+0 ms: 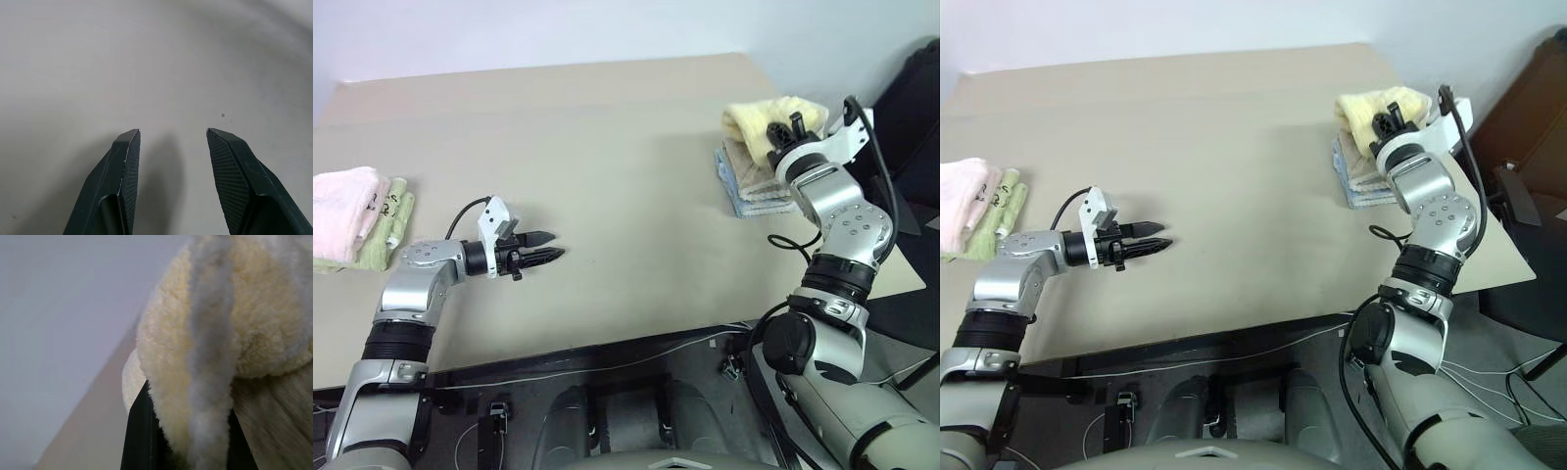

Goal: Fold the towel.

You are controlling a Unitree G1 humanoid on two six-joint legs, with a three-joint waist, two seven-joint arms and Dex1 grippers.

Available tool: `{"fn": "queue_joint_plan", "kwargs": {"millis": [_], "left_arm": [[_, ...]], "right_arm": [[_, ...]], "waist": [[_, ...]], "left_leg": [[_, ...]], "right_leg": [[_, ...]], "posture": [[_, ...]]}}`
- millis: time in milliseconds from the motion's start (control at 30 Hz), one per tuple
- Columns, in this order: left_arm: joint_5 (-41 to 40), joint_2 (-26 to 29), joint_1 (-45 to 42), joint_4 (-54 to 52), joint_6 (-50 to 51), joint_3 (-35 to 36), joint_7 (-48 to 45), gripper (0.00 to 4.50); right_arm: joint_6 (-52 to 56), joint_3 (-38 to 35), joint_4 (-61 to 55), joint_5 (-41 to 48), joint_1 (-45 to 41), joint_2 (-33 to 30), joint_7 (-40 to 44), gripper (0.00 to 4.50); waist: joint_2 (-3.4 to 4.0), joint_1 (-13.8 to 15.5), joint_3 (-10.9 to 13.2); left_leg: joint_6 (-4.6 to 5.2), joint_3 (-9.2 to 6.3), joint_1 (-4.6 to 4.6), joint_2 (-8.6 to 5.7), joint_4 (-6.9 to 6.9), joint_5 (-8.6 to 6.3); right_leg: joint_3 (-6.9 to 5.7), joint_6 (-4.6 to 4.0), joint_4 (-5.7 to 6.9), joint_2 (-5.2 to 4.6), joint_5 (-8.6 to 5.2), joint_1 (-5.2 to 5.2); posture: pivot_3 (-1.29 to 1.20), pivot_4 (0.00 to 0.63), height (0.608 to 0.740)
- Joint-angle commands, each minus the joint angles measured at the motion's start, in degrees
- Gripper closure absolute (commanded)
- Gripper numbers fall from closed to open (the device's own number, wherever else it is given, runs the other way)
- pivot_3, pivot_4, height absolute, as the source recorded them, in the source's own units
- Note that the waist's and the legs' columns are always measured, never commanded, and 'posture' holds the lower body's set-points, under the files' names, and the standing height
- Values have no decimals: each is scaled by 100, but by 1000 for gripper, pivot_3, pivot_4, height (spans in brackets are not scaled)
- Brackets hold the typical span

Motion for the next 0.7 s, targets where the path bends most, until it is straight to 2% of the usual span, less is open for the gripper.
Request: {"fn": "queue_joint_plan", "kwargs": {"millis": [33,200,300,633,700], "left_arm": [[-25,68,77,-132,-84,156,10,2207],[-123,56,125,-196,-9,223,24,2207],[-113,35,75,-188,-26,208,33,2207],[-101,3,88,-186,55,113,-34,2207],[-80,-29,8,-137,56,85,-30,2207]], "right_arm": [[-155,-127,3,1,-11,-126,-186,4467],[-226,-355,150,85,55,-112,-629,4467],[-215,-390,102,146,86,-78,-723,3644],[-60,-407,-294,377,283,-108,-1049,200],[-9,-466,-422,494,338,-91,-1114,22]], "waist": [[2,1,1],[2,11,1],[2,8,1],[2,11,1],[2,16,1]], "left_leg": [[0,0,0,1,0,0],[0,0,0,1,1,0],[0,0,0,1,2,0],[0,-1,2,1,2,0],[0,-1,2,1,3,0]], "right_leg": [[0,0,0,0,0,-1],[0,0,2,0,0,0],[0,0,1,-1,0,1],[0,1,4,0,0,2],[0,1,3,-1,0,4]], "posture": [[0,150,740],[0,150,740],[0,150,740],[0,150,740],[0,150,740]]}}
